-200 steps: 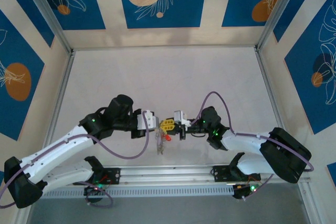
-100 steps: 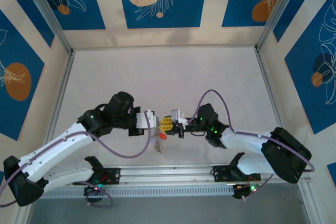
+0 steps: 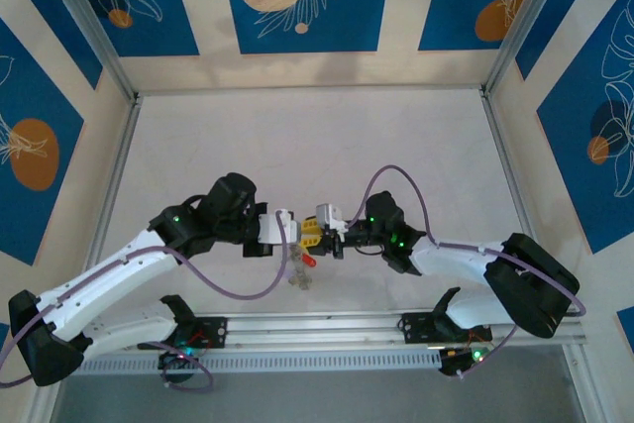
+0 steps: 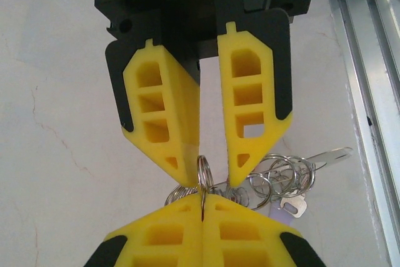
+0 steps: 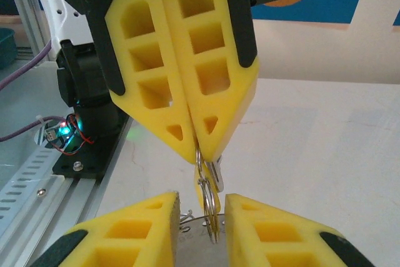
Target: Put the keys on the keyring
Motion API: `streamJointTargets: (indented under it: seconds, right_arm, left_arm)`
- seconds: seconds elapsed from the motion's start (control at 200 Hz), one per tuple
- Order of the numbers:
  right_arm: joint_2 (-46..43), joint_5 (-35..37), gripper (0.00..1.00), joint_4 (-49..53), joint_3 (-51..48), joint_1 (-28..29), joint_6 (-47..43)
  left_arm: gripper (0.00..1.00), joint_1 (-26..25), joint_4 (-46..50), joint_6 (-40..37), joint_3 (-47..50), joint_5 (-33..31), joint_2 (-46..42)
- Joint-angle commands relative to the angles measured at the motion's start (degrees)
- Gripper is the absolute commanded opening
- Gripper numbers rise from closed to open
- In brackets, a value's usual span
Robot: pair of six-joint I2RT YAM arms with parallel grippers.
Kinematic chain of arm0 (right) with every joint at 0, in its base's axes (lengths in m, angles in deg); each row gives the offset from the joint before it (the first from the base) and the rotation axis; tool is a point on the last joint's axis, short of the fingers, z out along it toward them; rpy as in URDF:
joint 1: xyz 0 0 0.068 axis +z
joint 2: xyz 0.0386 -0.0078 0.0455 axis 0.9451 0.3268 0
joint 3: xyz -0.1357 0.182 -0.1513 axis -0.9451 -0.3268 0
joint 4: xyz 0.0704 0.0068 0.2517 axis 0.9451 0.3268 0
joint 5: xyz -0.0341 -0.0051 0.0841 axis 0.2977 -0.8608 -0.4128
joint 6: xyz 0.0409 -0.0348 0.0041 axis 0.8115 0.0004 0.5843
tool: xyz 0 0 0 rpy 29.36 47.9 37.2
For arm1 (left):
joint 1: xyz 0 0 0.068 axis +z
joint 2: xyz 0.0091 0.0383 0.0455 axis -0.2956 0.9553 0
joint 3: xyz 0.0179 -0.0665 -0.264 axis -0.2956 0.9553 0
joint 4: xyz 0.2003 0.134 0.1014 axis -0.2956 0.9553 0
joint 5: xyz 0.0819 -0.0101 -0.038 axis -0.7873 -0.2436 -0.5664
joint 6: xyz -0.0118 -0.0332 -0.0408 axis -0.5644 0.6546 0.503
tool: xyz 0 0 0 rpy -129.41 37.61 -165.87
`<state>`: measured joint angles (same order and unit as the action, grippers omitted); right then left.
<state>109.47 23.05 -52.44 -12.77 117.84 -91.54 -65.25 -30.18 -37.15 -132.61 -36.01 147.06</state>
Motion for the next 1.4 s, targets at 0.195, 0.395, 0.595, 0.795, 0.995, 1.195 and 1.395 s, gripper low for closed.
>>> streamJointTargets:
  seconds: [0.195,0.395,0.595,0.795,0.995,1.195,1.395]
  right_arm:
    - [0.21,-1.92,0.15,3.22,1.71,0.53,-1.3]
    - [0.15,-1.46,0.0,4.91,2.48,0.55,-1.76]
    - [-1.5,-0.92,0.0,-1.34,-0.71,-0.93,2.26]
    - [-2.6,-0.11,0.0,-4.91,-2.25,-2.42,5.58]
    - [-2.64,0.39,0.0,-6.4,-2.48,-2.71,7.63]
    - [-2.13,-0.49,0.0,-5.87,-2.93,-2.66,7.3]
    - [-4.5,-6.38,0.0,10.26,-0.85,-2.97,-4.46]
  left_arm:
    - [0.0,-1.17,0.15,-2.12,-1.98,0.49,0.4]
    - [0.0,-1.52,0.86,-2.55,-2.12,-0.83,0.43]
    - [0.0,-1.54,2.64,-4.81,2.27,-5.06,-4.23]
    - [0.0,-1.52,1.11,-4.96,6.98,-3.77,-6.63]
    - [0.0,-1.52,-1.69,-6.22,9.35,-3.24,-5.88]
    - [0.0,-1.53,-3.53,-7.12,9.6,-3.46,-5.34]
    - [0.0,-1.53,-4.15,-8.0,8.21,-2.61,-6.78]
